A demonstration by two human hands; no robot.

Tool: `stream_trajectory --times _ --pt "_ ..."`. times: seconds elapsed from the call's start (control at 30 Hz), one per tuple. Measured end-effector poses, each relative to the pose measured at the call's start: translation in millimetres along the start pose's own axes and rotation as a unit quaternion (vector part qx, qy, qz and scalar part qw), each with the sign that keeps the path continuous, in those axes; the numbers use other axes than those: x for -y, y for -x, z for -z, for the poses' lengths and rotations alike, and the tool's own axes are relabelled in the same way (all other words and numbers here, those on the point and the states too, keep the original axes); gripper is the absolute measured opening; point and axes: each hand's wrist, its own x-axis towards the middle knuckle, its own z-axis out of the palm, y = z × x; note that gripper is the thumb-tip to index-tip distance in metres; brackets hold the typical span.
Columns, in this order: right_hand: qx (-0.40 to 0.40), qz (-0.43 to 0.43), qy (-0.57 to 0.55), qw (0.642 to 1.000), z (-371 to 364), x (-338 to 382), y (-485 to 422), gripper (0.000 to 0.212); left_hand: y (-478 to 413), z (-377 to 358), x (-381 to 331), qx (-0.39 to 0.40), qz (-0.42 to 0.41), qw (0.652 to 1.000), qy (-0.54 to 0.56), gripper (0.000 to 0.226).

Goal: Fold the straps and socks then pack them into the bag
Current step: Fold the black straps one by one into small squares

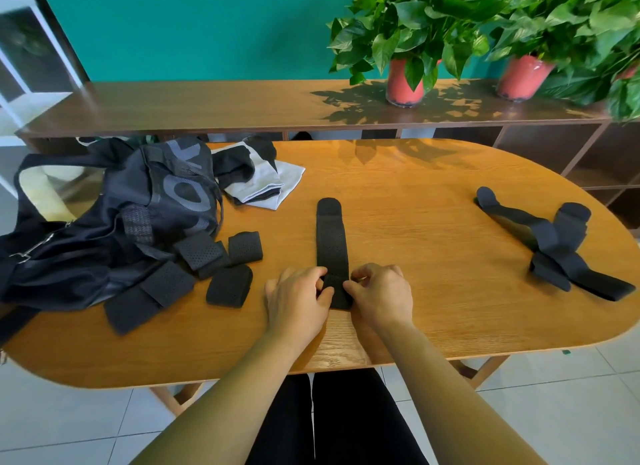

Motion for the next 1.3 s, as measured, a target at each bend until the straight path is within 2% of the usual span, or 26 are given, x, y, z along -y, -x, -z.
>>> stream_trajectory --times 0.07,0.17,0.23,0.3,0.63,1.03,1.1,1.17,1.23,1.3 --pt "-0.005 -0.009 -0.01 1.0 -2.5 -1.0 -0.4 0.023 -1.2 0.3 0.5 0.01 0.0 1.0 -0.004 0.038" --pt "-0.028 -0.028 -0.096 0.995 -8.2 -6.3 -0.3 0.013 -3.4 3.2 0.6 0.033 0.001 0.999 -0.004 0.041" --pt "-0.023 -0.035 -0.158 0.987 -12.2 -9.0 0.8 0.016 -4.3 5.3 0.4 0.039 0.001 0.999 -0.004 0.042" --pt "-0.008 -0.023 -0.173 0.985 -14.1 -9.8 3.2 0.018 -3.7 6.3 0.8 0.037 0.0 0.999 -0.002 0.042" --pt "-0.009 0.023 -0.041 0.999 -11.8 7.3 -6.1 0.022 -7.8 5.6 4.5 0.026 0.014 1.0 0.006 0.032" --pt "0.024 -0.014 0.037 0.999 -6.8 26.0 -13.1 0.028 -15.5 3.9 1.9 0.023 0.023 0.999 -0.028 0.033" --pt "0.02 -0.013 0.041 0.999 -7.1 27.0 -12.4 0.029 -11.9 3.4 4.6 -0.003 -0.006 0.999 -0.046 0.031" --pt "0.016 -0.012 0.043 0.999 -7.3 27.9 -11.1 0.029 -7.7 3.2 9.5 -0.029 -0.091 0.994 -0.055 0.023" --pt "0.014 -0.01 0.053 0.998 -8.7 28.1 -10.1 0.03 -5.7 1.1 17.4 -0.026 -0.185 0.981 -0.05 0.023" --pt "0.011 -0.006 0.059 0.998 -9.0 28.2 -10.0 0.03 -6.5 2.4 25.3 -0.009 -0.228 0.973 -0.029 0.026"
